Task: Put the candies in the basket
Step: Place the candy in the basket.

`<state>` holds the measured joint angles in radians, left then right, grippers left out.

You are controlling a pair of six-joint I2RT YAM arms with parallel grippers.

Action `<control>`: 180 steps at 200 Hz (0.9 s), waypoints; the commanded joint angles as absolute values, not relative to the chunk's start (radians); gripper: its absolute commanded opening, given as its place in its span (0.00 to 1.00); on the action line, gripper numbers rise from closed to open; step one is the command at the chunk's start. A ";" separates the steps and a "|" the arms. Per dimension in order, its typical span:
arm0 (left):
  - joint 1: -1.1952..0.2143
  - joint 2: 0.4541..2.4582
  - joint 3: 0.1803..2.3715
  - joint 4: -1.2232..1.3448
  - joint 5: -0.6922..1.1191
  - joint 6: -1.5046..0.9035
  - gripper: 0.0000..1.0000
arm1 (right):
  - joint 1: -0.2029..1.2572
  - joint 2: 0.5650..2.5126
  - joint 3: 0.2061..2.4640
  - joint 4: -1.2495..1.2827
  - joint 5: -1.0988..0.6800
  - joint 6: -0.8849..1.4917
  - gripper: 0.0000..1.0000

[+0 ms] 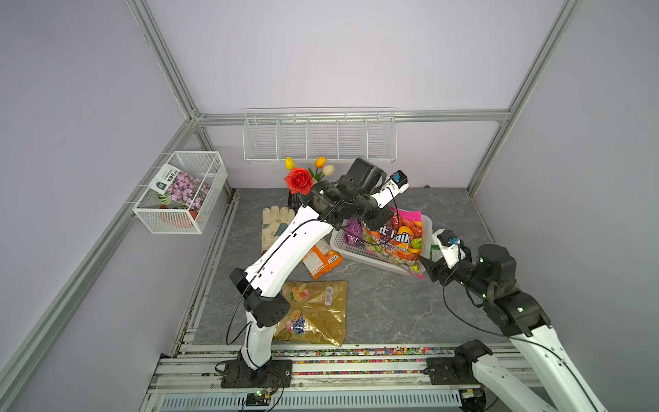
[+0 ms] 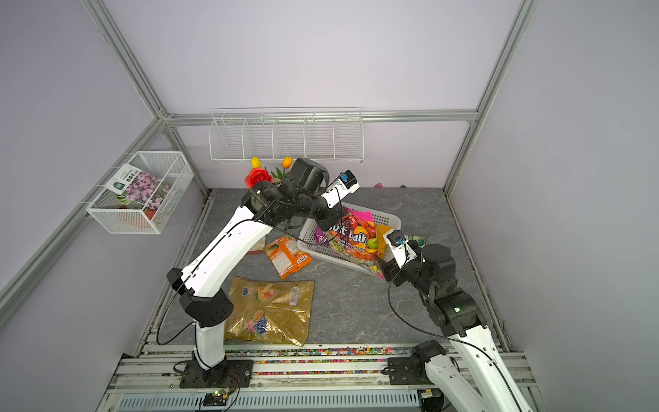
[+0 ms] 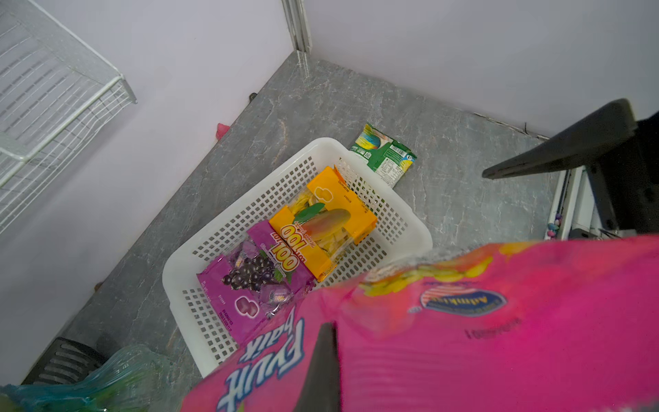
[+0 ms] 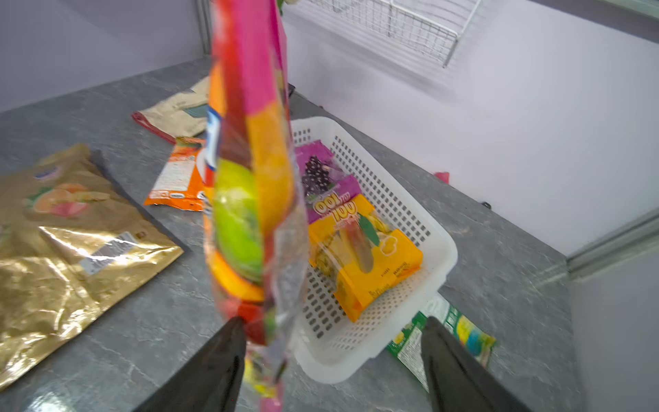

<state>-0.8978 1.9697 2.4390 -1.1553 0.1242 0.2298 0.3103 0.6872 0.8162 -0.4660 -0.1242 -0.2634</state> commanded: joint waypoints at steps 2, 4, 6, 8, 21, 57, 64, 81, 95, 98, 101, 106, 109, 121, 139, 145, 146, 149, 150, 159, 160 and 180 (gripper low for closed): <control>-0.899 1.967 2.510 -1.067 0.091 0.146 0.00 | 0.318 0.686 0.786 -0.480 -0.042 -0.280 0.80; -0.899 1.967 2.510 -1.066 0.094 0.145 0.00 | 0.318 0.689 0.782 -0.477 -0.044 -0.276 0.80; -0.899 1.969 2.510 -1.065 0.095 0.144 0.00 | 0.318 0.691 0.780 -0.471 -0.045 -0.270 0.80; -0.899 1.970 2.510 -1.065 0.100 0.141 0.00 | 0.318 0.692 0.777 -0.467 -0.048 -0.265 0.80; -0.899 1.977 2.509 -1.055 0.119 0.126 0.00 | 0.318 0.716 0.772 -0.447 -0.082 -0.219 0.80; -0.902 2.000 2.510 -1.014 0.174 0.079 0.00 | 0.317 0.751 0.780 -0.511 -0.528 -0.342 0.80; -0.904 2.000 2.508 -1.010 0.178 0.086 0.00 | 0.318 0.747 0.783 -0.531 -0.546 -0.367 0.80; -0.914 1.998 2.510 -1.005 0.192 0.112 0.00 | 0.318 0.744 0.774 -0.527 -0.432 -0.378 0.81; -0.919 1.994 2.508 -1.002 0.196 0.121 0.00 | 0.317 0.752 0.760 -0.494 -0.257 -0.370 0.82; -0.919 1.991 2.508 -1.001 0.196 0.121 0.00 | 0.318 0.755 0.755 -0.483 -0.205 -0.362 0.83; -0.919 1.991 2.508 -0.999 0.194 0.121 0.00 | 0.318 0.760 0.750 -0.469 -0.168 -0.349 0.83; -0.919 1.991 2.508 -0.997 0.188 0.119 0.00 | 0.316 0.766 0.742 -0.446 -0.073 -0.310 0.84; -0.919 1.992 2.508 -0.995 0.186 0.117 0.00 | 0.313 0.774 0.738 -0.428 -0.011 -0.281 0.84; -0.920 1.991 2.508 -0.985 0.187 0.118 0.00 | 0.292 0.800 0.737 -0.391 0.150 -0.201 0.84; -0.930 1.991 2.493 -0.955 0.260 0.118 0.00 | 0.253 0.826 0.747 -0.352 0.283 -0.065 0.83; -0.937 1.989 2.481 -0.938 0.298 0.118 0.00 | 0.236 0.833 0.752 -0.347 0.301 -0.019 0.82; -0.938 1.989 2.479 -0.936 0.303 0.117 0.00 | 0.234 0.836 0.753 -0.347 0.303 -0.012 0.82; -0.941 1.990 2.473 -0.927 0.321 0.115 0.00 | 0.226 0.839 0.756 -0.347 0.306 0.009 0.82; -0.942 1.989 2.469 -0.924 0.325 0.115 0.00 | 0.223 0.841 0.756 -0.347 0.307 0.014 0.82; -0.951 1.987 2.448 -0.892 0.355 0.094 0.00 | 0.204 0.856 0.762 -0.347 0.312 0.070 0.82; -0.951 1.988 2.447 -0.889 0.357 0.088 0.00 | 0.203 0.857 0.762 -0.347 0.313 0.078 0.82; -0.953 1.994 2.402 -0.788 0.360 -0.058 0.00 | 0.184 0.892 0.774 -0.348 0.319 0.181 0.81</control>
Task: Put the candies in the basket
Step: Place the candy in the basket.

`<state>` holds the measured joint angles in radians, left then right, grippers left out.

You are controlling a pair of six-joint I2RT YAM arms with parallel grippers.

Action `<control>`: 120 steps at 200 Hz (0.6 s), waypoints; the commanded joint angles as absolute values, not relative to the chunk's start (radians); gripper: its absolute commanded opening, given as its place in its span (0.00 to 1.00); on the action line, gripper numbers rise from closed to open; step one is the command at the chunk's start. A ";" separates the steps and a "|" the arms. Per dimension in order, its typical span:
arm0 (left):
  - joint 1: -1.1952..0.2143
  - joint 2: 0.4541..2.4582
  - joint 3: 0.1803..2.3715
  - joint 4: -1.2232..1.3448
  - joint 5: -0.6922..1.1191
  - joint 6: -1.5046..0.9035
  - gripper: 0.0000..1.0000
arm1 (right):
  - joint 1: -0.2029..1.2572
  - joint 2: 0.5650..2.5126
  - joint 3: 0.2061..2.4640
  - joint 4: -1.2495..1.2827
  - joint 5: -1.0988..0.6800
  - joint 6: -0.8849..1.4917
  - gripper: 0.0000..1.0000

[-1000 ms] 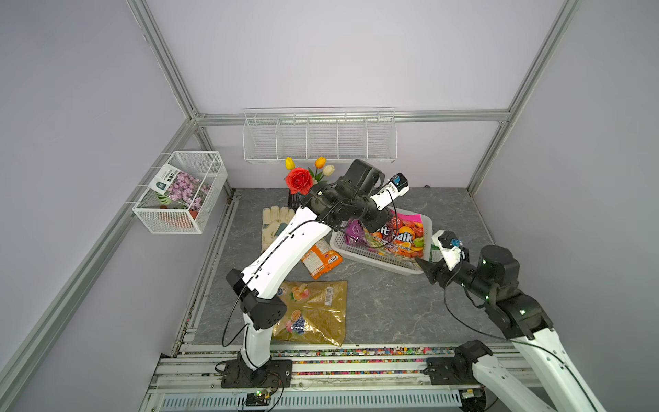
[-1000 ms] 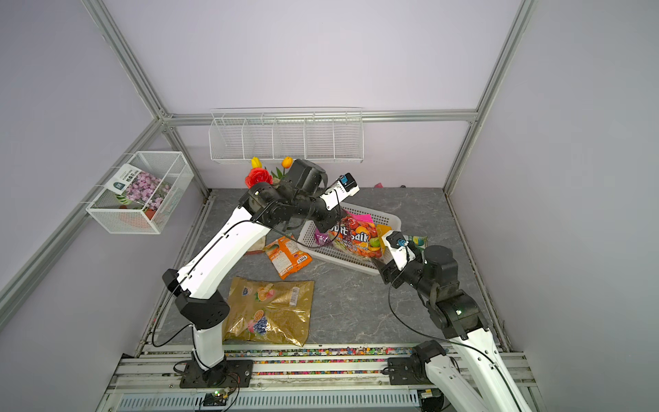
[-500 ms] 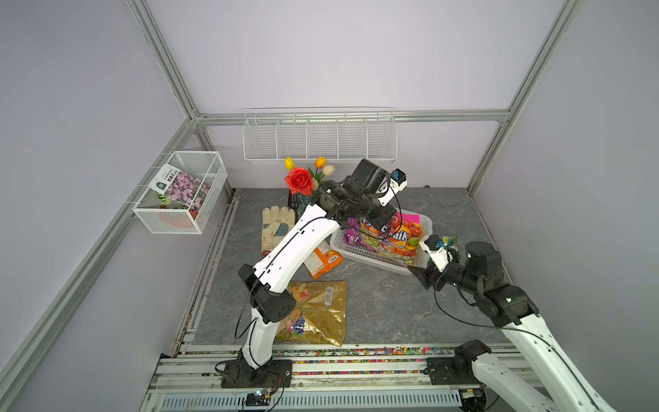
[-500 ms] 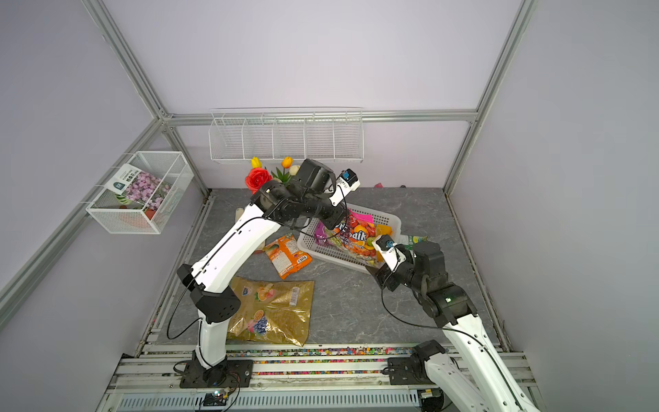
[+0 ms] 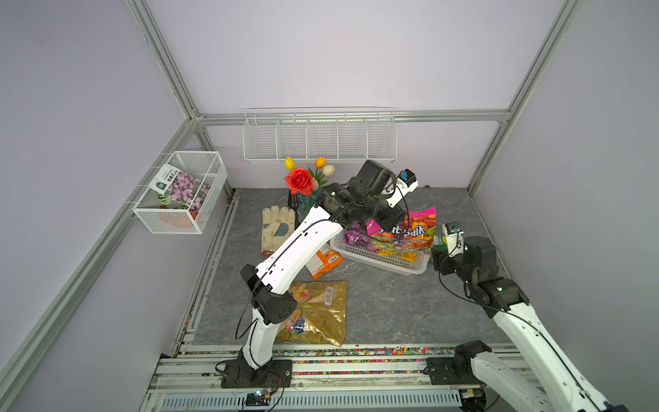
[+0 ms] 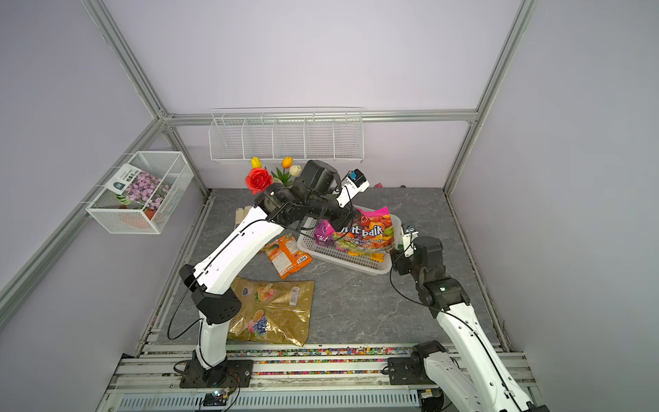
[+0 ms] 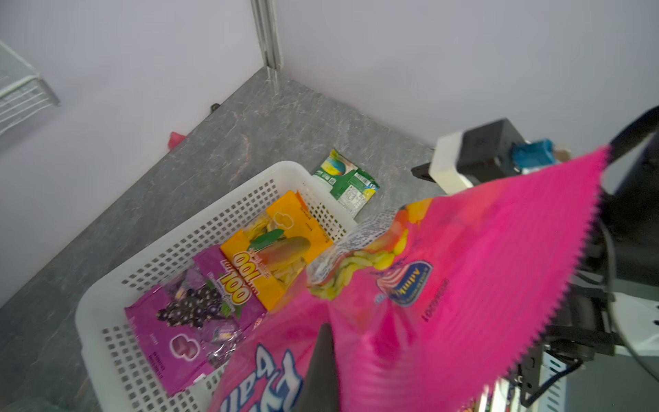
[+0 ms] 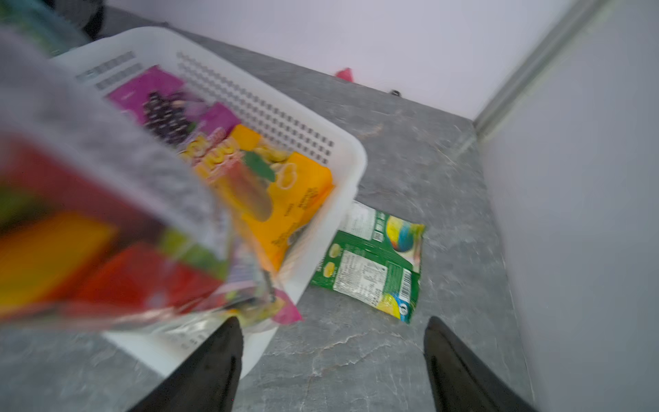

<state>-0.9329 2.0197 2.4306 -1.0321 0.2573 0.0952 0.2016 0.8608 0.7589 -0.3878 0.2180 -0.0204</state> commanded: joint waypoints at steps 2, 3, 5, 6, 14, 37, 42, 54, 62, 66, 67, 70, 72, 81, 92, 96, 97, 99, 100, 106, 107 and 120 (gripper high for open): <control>-0.953 1.993 2.394 -0.772 0.357 -0.074 0.00 | 0.184 0.896 0.775 -0.347 0.313 0.188 0.81; -0.953 1.993 2.390 -0.768 0.357 -0.088 0.00 | 0.182 0.898 0.776 -0.348 0.310 0.190 0.81; -0.953 1.993 2.382 -0.751 0.360 -0.109 0.00 | 0.181 0.902 0.777 -0.348 0.304 0.193 0.81; -0.953 1.993 2.378 -0.743 0.362 -0.119 0.00 | 0.181 0.904 0.779 -0.348 0.300 0.194 0.81; -0.953 1.994 2.346 -0.678 0.400 -0.184 0.00 | 0.180 0.919 0.785 -0.351 0.275 0.203 0.81; -0.960 2.028 2.321 -0.558 0.488 -0.348 0.00 | 0.175 0.956 0.797 -0.357 0.300 0.234 0.81; -0.963 2.037 2.322 -0.546 0.497 -0.375 0.00 | 0.171 0.961 0.799 -0.356 0.313 0.239 0.81; -0.965 2.050 2.322 -0.517 0.506 -0.427 0.00 | 0.160 0.968 0.800 -0.346 0.336 0.244 0.81; -0.965 2.054 2.326 -0.511 0.492 -0.456 0.00 | 0.153 0.971 0.804 -0.336 0.339 0.246 0.81; -0.966 2.057 2.329 -0.511 0.486 -0.466 0.00 | 0.149 0.973 0.807 -0.333 0.338 0.245 0.81; -0.966 2.056 2.331 -0.511 0.484 -0.468 0.00 | 0.148 0.973 0.808 -0.332 0.338 0.246 0.81; -0.966 2.057 2.335 -0.513 0.479 -0.473 0.00 | 0.147 0.974 0.811 -0.332 0.337 0.246 0.81; -0.966 2.058 2.337 -0.515 0.473 -0.476 0.00 | 0.146 0.975 0.812 -0.331 0.337 0.245 0.81; -0.966 2.062 2.351 -0.531 0.457 -0.479 0.00 | 0.144 0.981 0.820 -0.321 0.335 0.237 0.81; -0.966 2.063 2.365 -0.548 0.450 -0.477 0.00 | 0.140 0.990 0.828 -0.311 0.339 0.224 0.81; -0.967 2.063 2.368 -0.552 0.448 -0.474 0.00 | 0.138 0.994 0.831 -0.307 0.343 0.221 0.81; -0.967 2.063 2.368 -0.554 0.446 -0.474 0.00 | 0.137 0.995 0.831 -0.306 0.344 0.221 0.81; -0.968 2.061 2.369 -0.556 0.443 -0.474 0.00 | 0.136 0.996 0.834 -0.307 0.344 0.222 0.81; -0.968 2.061 2.370 -0.558 0.441 -0.475 0.00 | 0.135 0.998 0.835 -0.307 0.344 0.222 0.81; -0.968 2.061 2.374 -0.569 0.426 -0.477 0.00 | 0.132 1.004 0.843 -0.309 0.342 0.222 0.81; -0.968 2.060 2.376 -0.572 0.422 -0.478 0.00 | 0.131 1.005 0.845 -0.309 0.341 0.222 0.81; -0.969 2.057 2.389 -0.610 0.362 -0.488 0.00 | 0.124 1.015 0.861 -0.316 0.325 0.220 0.81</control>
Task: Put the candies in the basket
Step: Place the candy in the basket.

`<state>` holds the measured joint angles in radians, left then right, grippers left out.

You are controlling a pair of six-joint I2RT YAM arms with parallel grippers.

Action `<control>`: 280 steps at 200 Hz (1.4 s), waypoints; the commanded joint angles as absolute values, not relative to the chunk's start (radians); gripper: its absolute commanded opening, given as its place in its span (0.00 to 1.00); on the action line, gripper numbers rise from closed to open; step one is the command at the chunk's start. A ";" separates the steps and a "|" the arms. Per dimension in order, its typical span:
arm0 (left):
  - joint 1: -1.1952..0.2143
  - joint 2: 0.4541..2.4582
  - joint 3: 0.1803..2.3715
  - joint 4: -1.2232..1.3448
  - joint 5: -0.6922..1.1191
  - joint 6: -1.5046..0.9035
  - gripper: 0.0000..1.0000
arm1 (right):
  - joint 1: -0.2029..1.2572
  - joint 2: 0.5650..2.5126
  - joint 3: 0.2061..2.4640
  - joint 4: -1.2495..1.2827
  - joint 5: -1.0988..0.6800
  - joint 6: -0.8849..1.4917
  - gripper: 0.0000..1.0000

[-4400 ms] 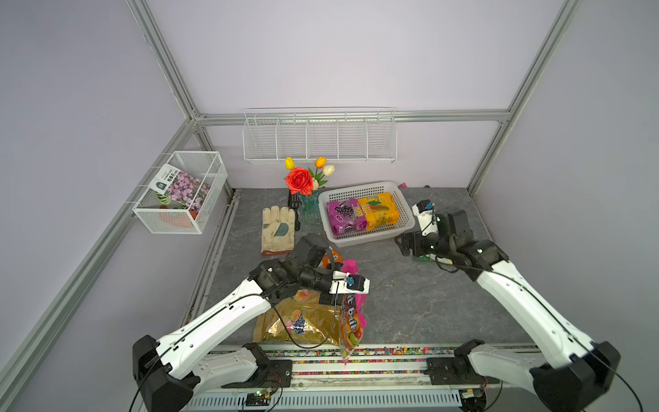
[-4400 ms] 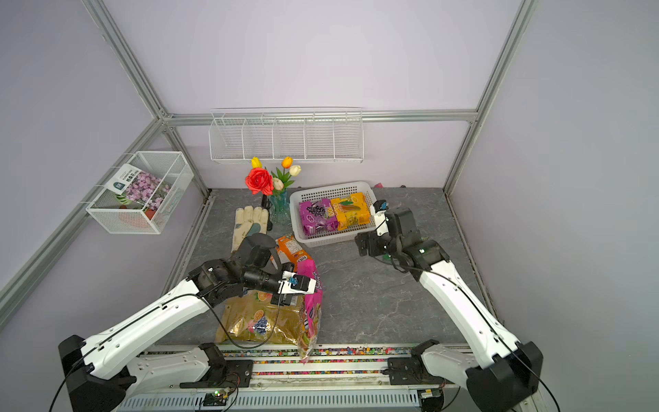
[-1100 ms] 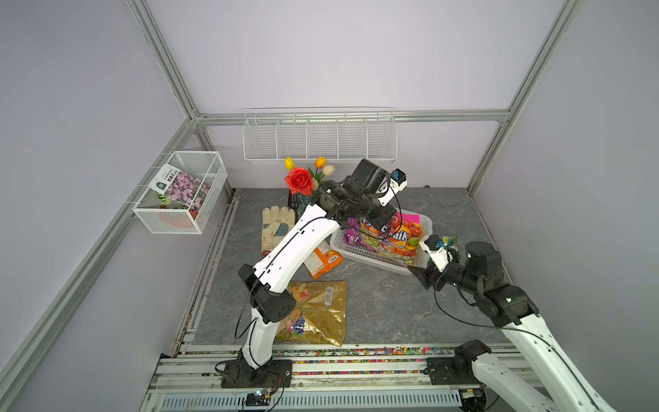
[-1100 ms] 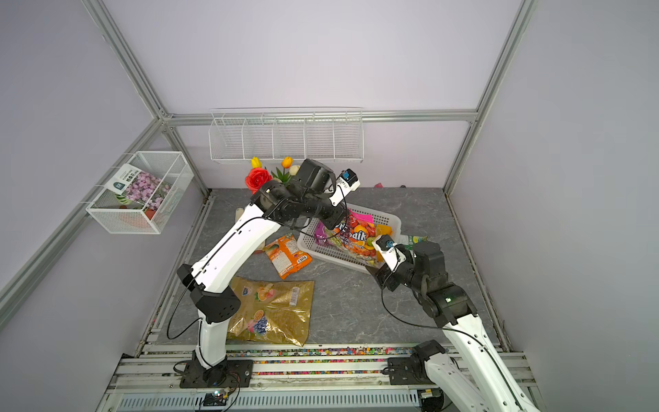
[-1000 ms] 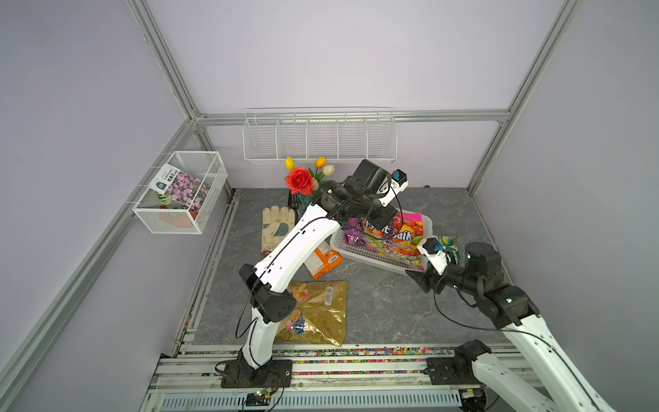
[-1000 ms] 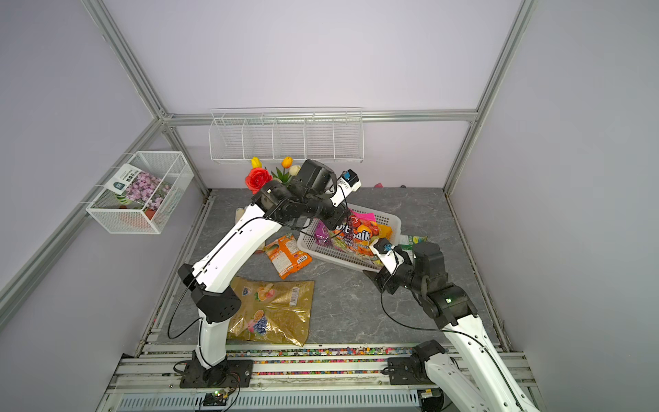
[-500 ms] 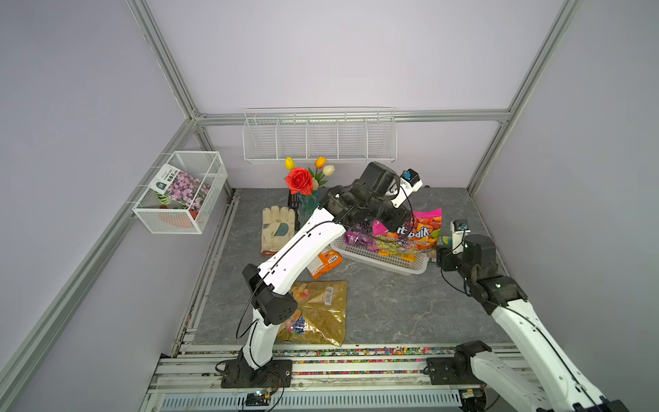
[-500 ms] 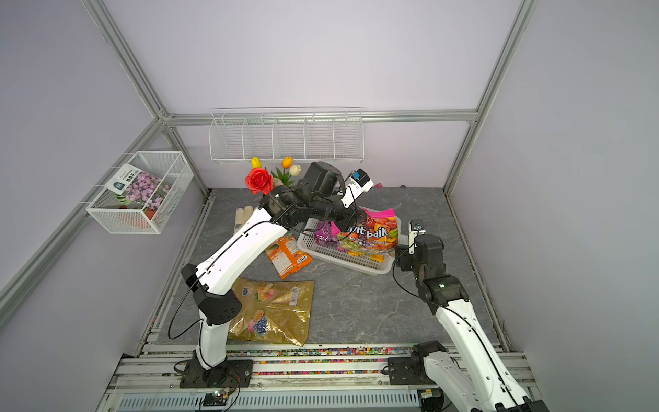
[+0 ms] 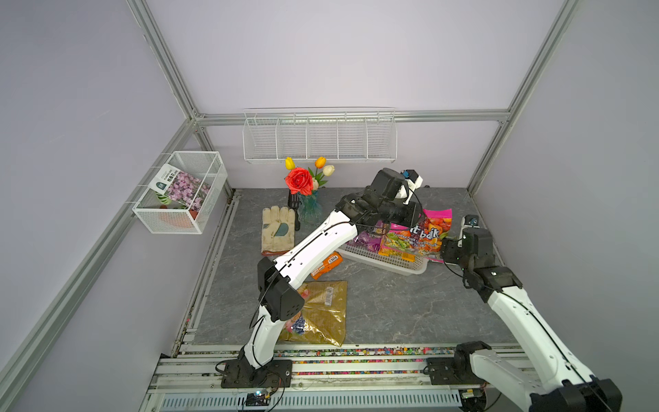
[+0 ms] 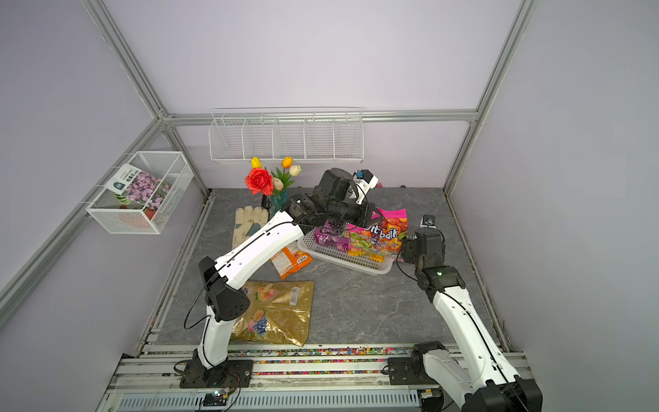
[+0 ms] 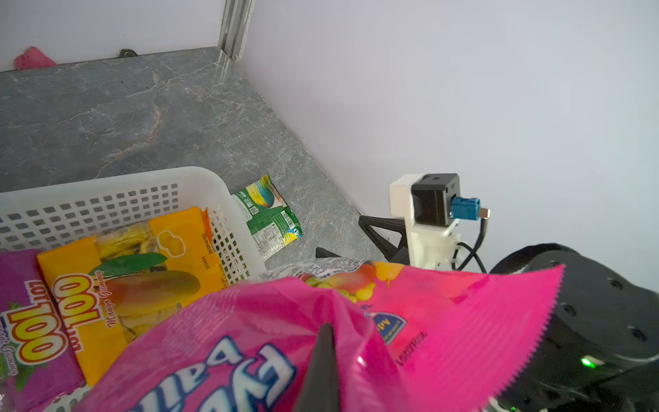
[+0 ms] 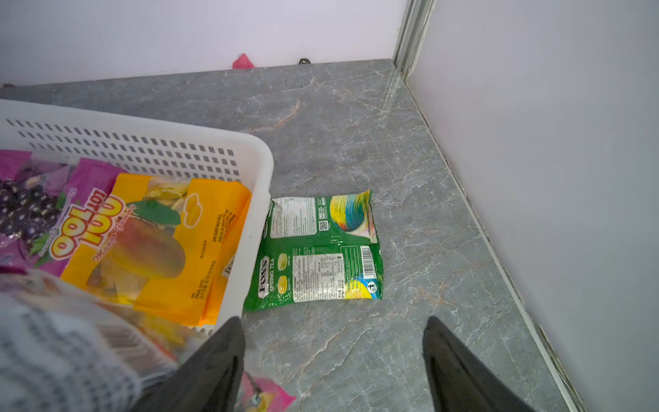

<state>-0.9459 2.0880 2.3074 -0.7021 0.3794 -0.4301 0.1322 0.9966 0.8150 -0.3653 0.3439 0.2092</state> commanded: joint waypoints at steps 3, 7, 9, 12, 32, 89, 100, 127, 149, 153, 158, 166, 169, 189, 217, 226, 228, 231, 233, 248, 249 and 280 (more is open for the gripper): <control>-0.969 2.056 2.390 -0.620 0.348 -0.489 0.00 | 0.122 1.016 0.865 -0.323 0.320 0.219 0.81; -0.969 2.054 2.393 -0.631 0.331 -0.492 0.00 | 0.118 1.017 0.875 -0.337 0.313 0.219 0.81; -0.969 2.054 2.396 -0.637 0.324 -0.491 0.00 | 0.117 1.018 0.880 -0.347 0.310 0.219 0.81; -0.969 2.052 2.398 -0.643 0.315 -0.492 0.00 | 0.113 1.019 0.890 -0.363 0.302 0.220 0.81; -0.969 2.042 2.412 -0.668 0.283 -0.446 0.00 | 0.109 1.000 0.947 -0.474 0.206 0.186 0.79; -0.968 2.015 2.436 -0.717 0.089 -0.328 0.00 | 0.111 0.834 0.957 -0.737 -0.063 0.193 0.78; -0.968 2.016 2.450 -0.728 0.066 -0.321 0.00 | 0.111 0.834 0.987 -0.792 -0.151 0.196 0.73; -0.968 2.007 2.457 -0.729 0.048 -0.318 0.00 | 0.118 0.804 0.954 -0.801 -0.468 0.102 0.54; -0.968 2.001 2.459 -0.730 0.049 -0.318 0.00 | 0.168 0.768 0.878 -0.680 -0.535 0.072 0.49; -0.968 2.000 2.459 -0.731 0.049 -0.317 0.00 | 0.176 0.764 0.864 -0.648 -0.541 0.077 0.49; -0.969 1.998 2.459 -0.731 0.051 -0.318 0.00 | 0.180 0.762 0.847 -0.604 -0.555 0.083 0.49; -0.969 1.995 2.459 -0.732 0.056 -0.316 0.00 | 0.184 0.766 0.821 -0.527 -0.563 0.105 0.49; -0.968 1.994 2.459 -0.732 0.057 -0.316 0.00 | 0.182 0.769 0.812 -0.499 -0.558 0.119 0.49; -0.968 1.984 2.459 -0.732 0.084 -0.316 0.00 | 0.185 0.812 0.765 -0.334 -0.418 0.233 0.41; -0.969 1.978 2.459 -0.721 0.194 -0.357 0.00 | 0.207 0.907 0.773 -0.265 -0.156 0.320 0.28; -0.969 1.980 2.459 -0.713 0.240 -0.378 0.00 | 0.207 0.934 0.798 -0.279 -0.093 0.352 0.29; -0.969 1.980 2.459 -0.711 0.248 -0.383 0.00 | 0.207 0.940 0.803 -0.284 -0.078 0.361 0.29; -0.969 1.981 2.458 -0.709 0.263 -0.391 0.00 | 0.207 0.947 0.811 -0.292 -0.051 0.378 0.29; -0.969 1.981 2.457 -0.705 0.272 -0.397 0.00 | 0.207 0.948 0.814 -0.296 -0.041 0.383 0.29; -0.970 1.988 2.446 -0.680 0.332 -0.448 0.00 | 0.207 0.962 0.849 -0.355 0.117 0.448 0.28; -0.971 1.989 2.447 -0.678 0.334 -0.452 0.00 | 0.207 0.962 0.851 -0.360 0.126 0.451 0.27; -0.974 2.017 2.389 -0.547 0.497 -0.620 0.00 | 0.184 0.944 0.882 -0.378 0.190 0.423 0.26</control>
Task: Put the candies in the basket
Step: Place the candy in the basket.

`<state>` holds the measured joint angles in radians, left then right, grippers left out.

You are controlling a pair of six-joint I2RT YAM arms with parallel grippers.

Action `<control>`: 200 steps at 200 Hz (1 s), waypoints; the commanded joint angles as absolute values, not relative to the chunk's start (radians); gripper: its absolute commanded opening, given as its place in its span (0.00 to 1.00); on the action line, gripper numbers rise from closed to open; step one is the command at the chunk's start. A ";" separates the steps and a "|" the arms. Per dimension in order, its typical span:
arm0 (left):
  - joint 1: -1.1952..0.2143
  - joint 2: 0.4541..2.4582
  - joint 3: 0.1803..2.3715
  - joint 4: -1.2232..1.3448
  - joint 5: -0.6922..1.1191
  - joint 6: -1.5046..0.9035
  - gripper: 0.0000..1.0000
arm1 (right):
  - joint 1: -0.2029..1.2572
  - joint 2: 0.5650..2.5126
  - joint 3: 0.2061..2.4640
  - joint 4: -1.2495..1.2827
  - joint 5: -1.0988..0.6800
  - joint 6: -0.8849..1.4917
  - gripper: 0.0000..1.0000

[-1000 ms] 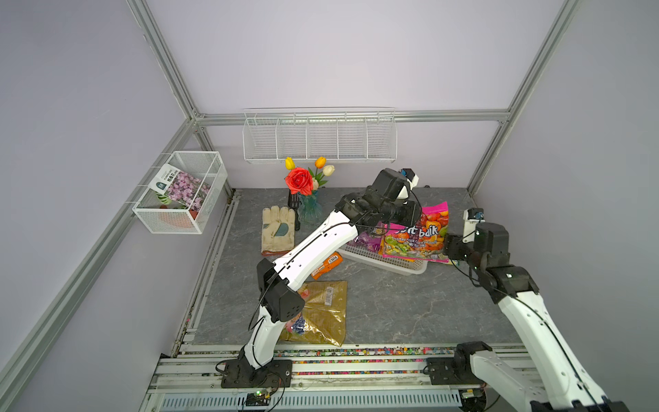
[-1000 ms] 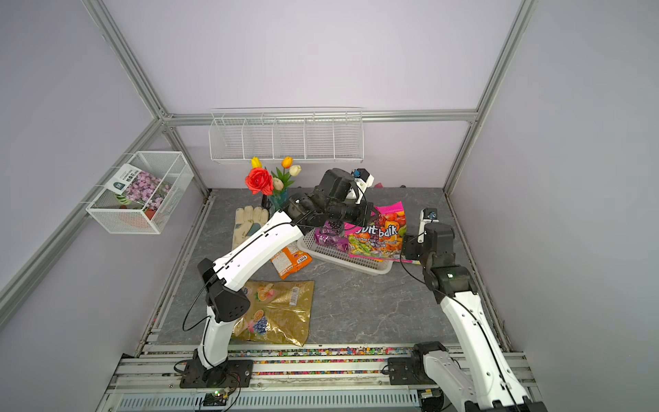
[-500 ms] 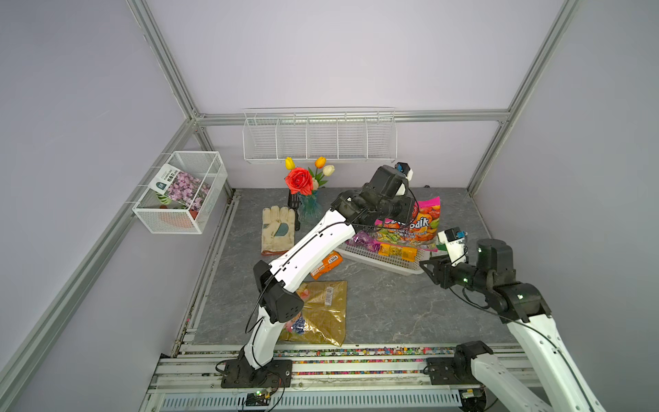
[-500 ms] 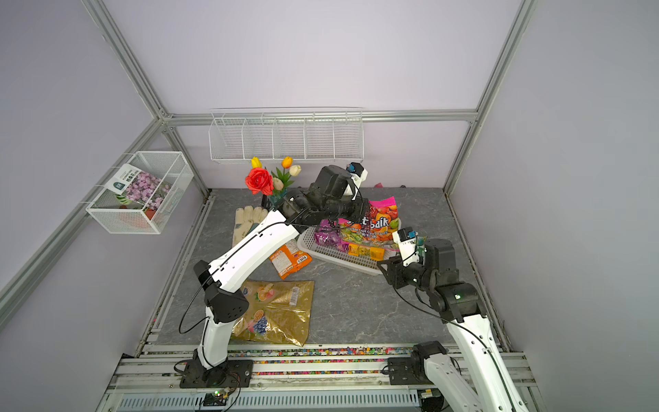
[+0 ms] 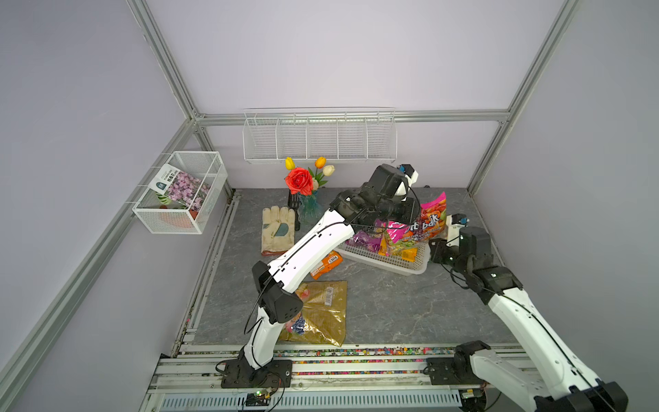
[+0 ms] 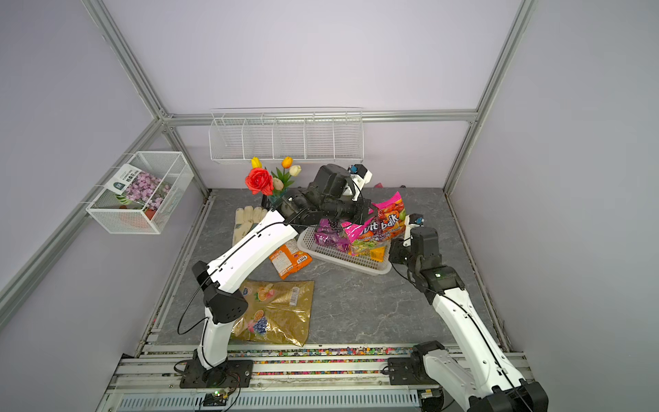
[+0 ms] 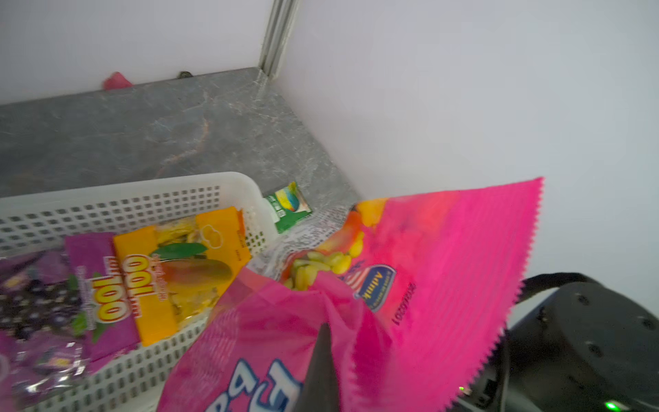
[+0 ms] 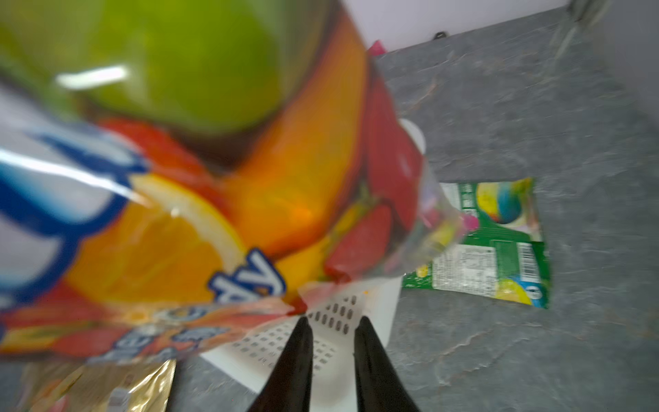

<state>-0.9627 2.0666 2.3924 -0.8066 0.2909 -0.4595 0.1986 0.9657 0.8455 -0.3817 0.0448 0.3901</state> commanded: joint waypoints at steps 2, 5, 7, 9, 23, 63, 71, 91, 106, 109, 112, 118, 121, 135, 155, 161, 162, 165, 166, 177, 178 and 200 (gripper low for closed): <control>-0.974 2.020 2.385 -0.531 0.506 -0.635 0.00 | 0.182 0.944 0.881 -0.375 0.191 0.422 0.26; -0.975 2.025 2.373 -0.509 0.522 -0.660 0.00 | 0.178 0.943 0.880 -0.373 0.192 0.421 0.26; -0.976 2.027 2.368 -0.496 0.529 -0.676 0.00 | 0.175 0.942 0.879 -0.372 0.191 0.418 0.26; -0.976 2.031 2.364 -0.485 0.536 -0.693 0.00 | 0.171 0.942 0.879 -0.371 0.190 0.417 0.26; -0.977 2.060 2.358 -0.441 0.567 -0.779 0.00 | 0.142 0.948 0.875 -0.361 0.174 0.410 0.26; -0.963 2.103 2.357 -0.439 0.492 -0.831 0.00 | 0.077 1.028 0.896 -0.337 0.130 0.358 0.28; -0.951 2.110 2.351 -0.440 0.476 -0.835 0.00 | 0.067 1.050 0.899 -0.320 0.119 0.354 0.28; -0.908 2.121 2.301 -0.413 0.452 -0.847 0.00 | 0.058 1.118 0.905 -0.258 0.075 0.352 0.28; -0.861 2.134 2.255 -0.364 0.471 -0.863 0.00 | 0.059 1.177 0.915 -0.219 0.032 0.366 0.28; -0.850 2.137 2.248 -0.356 0.476 -0.867 0.00 | 0.059 1.189 0.919 -0.216 0.024 0.371 0.28; -0.841 2.142 2.243 -0.350 0.481 -0.869 0.00 | 0.058 1.200 0.923 -0.214 0.019 0.377 0.28; -0.820 2.153 2.239 -0.348 0.491 -0.874 0.00 | 0.058 1.222 0.933 -0.211 0.003 0.386 0.28; -0.812 2.157 2.240 -0.348 0.496 -0.878 0.00 | 0.058 1.232 0.938 -0.211 -0.005 0.389 0.28; -0.764 2.177 2.238 -0.337 0.556 -0.893 0.00 | 0.058 1.272 0.961 -0.215 -0.044 0.388 0.29; -0.728 2.178 2.214 -0.327 0.539 -0.871 0.00 | 0.058 1.307 0.988 -0.241 -0.063 0.377 0.31; -0.723 2.175 2.203 -0.325 0.528 -0.855 0.00 | 0.059 1.312 0.994 -0.249 -0.064 0.373 0.31; -0.723 2.176 2.203 -0.324 0.525 -0.852 0.00 | 0.059 1.313 0.994 -0.250 -0.064 0.372 0.31; -0.720 2.175 2.196 -0.324 0.522 -0.846 0.00 | 0.058 1.313 0.996 -0.254 -0.064 0.370 0.32; -0.719 2.176 2.194 -0.324 0.521 -0.844 0.00 | 0.058 1.314 0.997 -0.256 -0.064 0.370 0.32; -0.709 2.184 2.178 -0.324 0.523 -0.838 0.00 | 0.059 1.314 1.000 -0.267 -0.064 0.365 0.33; -0.708 2.185 2.177 -0.324 0.524 -0.838 0.00 | 0.058 1.313 1.000 -0.269 -0.064 0.365 0.34; -0.692 2.203 2.144 -0.337 0.540 -0.841 0.00 | 0.058 1.300 1.000 -0.307 -0.061 0.360 0.40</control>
